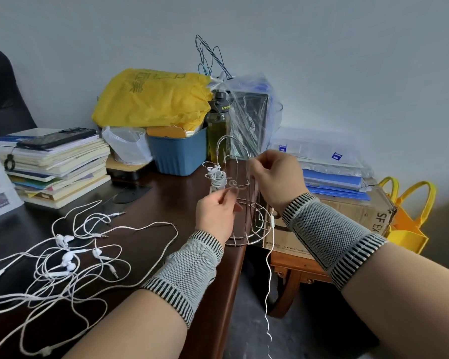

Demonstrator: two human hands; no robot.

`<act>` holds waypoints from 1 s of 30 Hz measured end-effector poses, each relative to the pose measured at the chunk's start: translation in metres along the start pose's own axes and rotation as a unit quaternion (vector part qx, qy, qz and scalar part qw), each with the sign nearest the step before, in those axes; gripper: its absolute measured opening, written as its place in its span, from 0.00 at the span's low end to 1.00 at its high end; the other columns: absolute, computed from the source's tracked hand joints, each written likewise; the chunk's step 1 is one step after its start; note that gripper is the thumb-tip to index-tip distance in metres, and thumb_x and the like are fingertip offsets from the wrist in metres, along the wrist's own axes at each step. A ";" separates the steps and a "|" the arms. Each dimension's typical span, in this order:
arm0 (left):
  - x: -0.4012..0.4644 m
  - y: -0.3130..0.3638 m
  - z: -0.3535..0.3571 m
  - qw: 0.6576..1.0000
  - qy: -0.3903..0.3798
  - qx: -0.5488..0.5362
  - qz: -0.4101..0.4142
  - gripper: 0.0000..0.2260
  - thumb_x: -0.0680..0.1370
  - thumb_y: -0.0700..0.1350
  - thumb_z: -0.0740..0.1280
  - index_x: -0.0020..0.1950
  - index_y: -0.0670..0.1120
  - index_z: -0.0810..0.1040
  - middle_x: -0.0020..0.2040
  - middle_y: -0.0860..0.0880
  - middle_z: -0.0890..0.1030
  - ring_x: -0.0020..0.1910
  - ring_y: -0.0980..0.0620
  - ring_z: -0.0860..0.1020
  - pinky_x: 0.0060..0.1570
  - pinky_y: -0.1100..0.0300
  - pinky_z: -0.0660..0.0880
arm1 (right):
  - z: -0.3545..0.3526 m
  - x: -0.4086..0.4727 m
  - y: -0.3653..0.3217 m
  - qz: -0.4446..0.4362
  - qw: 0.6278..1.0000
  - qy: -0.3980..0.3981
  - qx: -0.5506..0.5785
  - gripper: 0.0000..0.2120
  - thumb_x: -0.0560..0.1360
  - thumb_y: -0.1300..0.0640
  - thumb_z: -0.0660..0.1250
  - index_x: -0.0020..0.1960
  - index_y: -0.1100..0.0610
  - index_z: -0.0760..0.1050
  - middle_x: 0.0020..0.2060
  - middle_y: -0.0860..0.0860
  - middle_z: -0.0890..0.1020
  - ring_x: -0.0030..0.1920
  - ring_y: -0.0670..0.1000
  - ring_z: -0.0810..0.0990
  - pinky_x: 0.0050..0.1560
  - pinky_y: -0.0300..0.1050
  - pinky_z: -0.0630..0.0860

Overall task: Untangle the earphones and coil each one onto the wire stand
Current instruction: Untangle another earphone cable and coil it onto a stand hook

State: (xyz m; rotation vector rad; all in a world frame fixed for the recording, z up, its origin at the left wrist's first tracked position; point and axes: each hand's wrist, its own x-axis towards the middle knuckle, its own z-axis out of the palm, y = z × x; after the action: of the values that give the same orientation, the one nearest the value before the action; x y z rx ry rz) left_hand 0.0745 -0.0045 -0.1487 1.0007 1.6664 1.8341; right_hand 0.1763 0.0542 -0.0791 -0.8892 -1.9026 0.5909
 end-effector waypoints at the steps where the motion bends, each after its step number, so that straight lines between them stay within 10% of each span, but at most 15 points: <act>1: -0.003 0.000 0.002 1.000 0.001 -0.010 -0.002 0.09 0.80 0.49 0.66 0.45 0.49 0.83 0.27 0.54 0.78 0.25 0.56 0.70 0.29 0.63 0.68 | 0.002 0.001 -0.003 -0.026 0.999 -0.010 -0.038 0.09 0.77 0.54 0.65 0.40 0.56 0.77 0.31 0.48 0.79 0.32 0.47 0.76 0.37 0.44 0.77; 11: -0.015 0.012 0.007 0.968 -0.053 -0.234 -0.073 0.20 0.81 0.32 0.54 0.34 0.41 0.80 0.27 0.48 0.78 0.27 0.51 0.77 0.27 0.66 0.73 | 0.016 -0.034 -0.036 -0.215 0.879 -0.112 -0.411 0.10 0.78 0.58 0.58 0.53 0.60 0.76 0.52 0.55 0.71 0.38 0.54 0.69 0.36 0.47 0.66; 16: -0.012 0.013 0.004 0.877 -0.129 -0.427 -0.178 0.26 0.82 0.39 0.53 0.28 0.41 0.81 0.28 0.45 0.78 0.28 0.50 0.80 0.30 0.65 0.76 | 0.025 -0.053 -0.016 -0.264 0.887 0.006 -0.379 0.08 0.60 0.62 0.76 0.31 0.61 0.76 0.34 0.55 0.74 0.25 0.53 0.72 0.24 0.38 0.57; 22: -0.010 -0.006 0.006 0.993 -0.004 -0.121 -0.016 0.08 0.80 0.39 0.65 0.52 0.49 0.82 0.34 0.53 0.82 0.27 0.60 0.75 0.29 0.67 0.72 | 0.024 -0.067 0.028 -0.182 0.958 0.038 -0.216 0.09 0.72 0.57 0.65 0.44 0.58 0.83 0.37 0.52 0.78 0.27 0.52 0.76 0.26 0.40 0.72; 30: -0.018 0.000 0.005 0.998 -0.002 -0.062 -0.003 0.06 0.80 0.43 0.65 0.53 0.53 0.79 0.36 0.53 0.85 0.25 0.60 0.72 0.25 0.67 0.69 | -0.006 -0.049 0.053 0.071 0.991 0.007 -0.111 0.09 0.76 0.51 0.67 0.45 0.55 0.81 0.35 0.48 0.82 0.33 0.46 0.78 0.37 0.42 0.77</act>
State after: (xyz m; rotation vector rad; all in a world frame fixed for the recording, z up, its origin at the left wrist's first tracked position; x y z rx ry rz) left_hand 0.0890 -0.0147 -0.1526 0.9453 1.5312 1.9043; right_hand 0.2148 0.0486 -0.1402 -1.1762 -1.9288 0.4599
